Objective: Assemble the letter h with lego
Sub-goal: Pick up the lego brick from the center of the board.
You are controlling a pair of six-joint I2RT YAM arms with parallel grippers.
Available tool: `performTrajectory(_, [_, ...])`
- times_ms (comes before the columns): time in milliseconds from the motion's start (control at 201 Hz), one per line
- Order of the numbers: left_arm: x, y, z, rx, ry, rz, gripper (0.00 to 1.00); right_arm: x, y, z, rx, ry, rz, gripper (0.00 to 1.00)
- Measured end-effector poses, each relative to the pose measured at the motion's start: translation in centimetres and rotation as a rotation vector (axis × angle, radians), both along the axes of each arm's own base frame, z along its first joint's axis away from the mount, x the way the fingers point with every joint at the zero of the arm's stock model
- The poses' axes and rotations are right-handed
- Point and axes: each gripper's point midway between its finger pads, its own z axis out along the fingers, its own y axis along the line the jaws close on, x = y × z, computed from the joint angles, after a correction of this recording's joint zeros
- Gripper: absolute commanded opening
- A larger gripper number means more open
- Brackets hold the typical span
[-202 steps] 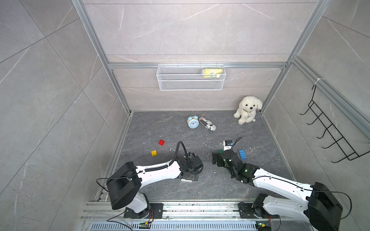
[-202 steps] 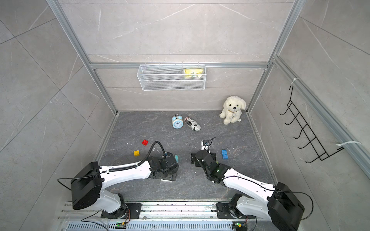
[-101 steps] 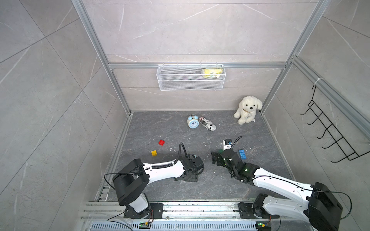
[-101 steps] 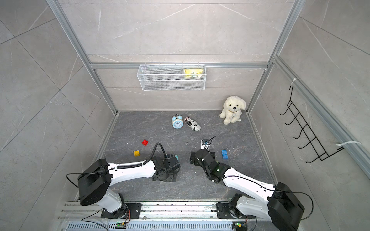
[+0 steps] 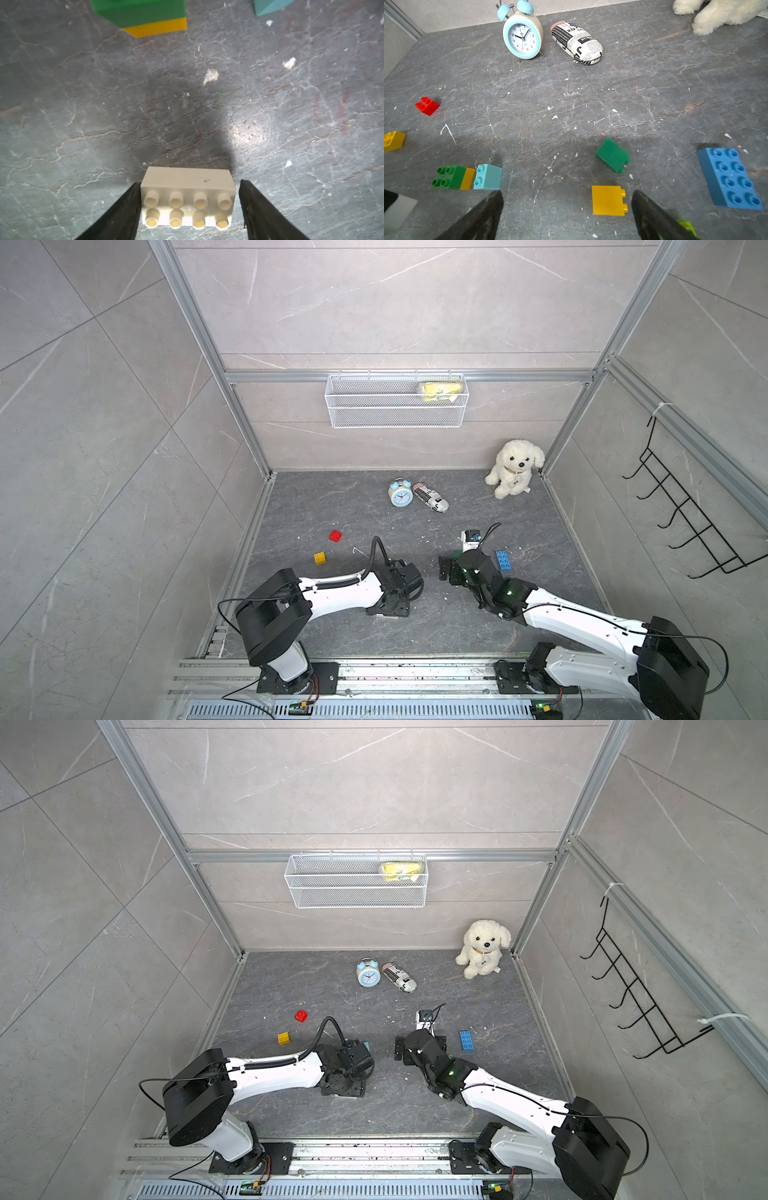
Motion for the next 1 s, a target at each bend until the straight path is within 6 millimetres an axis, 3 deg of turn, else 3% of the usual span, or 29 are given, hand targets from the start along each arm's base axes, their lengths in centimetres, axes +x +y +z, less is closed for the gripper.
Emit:
performTrajectory(119, [-0.2, 0.0, -0.1, -0.001, 0.008, -0.001, 0.69, 0.0, 0.0, 0.0, -0.003, -0.001, 0.001, 0.99])
performTrajectory(747, [-0.2, 0.1, -0.1, 0.000, 0.009, 0.000, 0.62, 0.1, 0.0, 0.1, -0.005, -0.002, 0.003, 0.98])
performTrajectory(871, [0.3, 0.0, 1.2, 0.002, -0.015, 0.005, 0.59, 0.1, 0.0, 0.2, -0.004, -0.003, 0.003, 0.98])
performTrajectory(996, [1.8, -1.1, 4.2, -0.053, -0.059, 0.024, 0.57, 0.1, 0.1, 0.3, -0.003, -0.003, 0.003, 0.98])
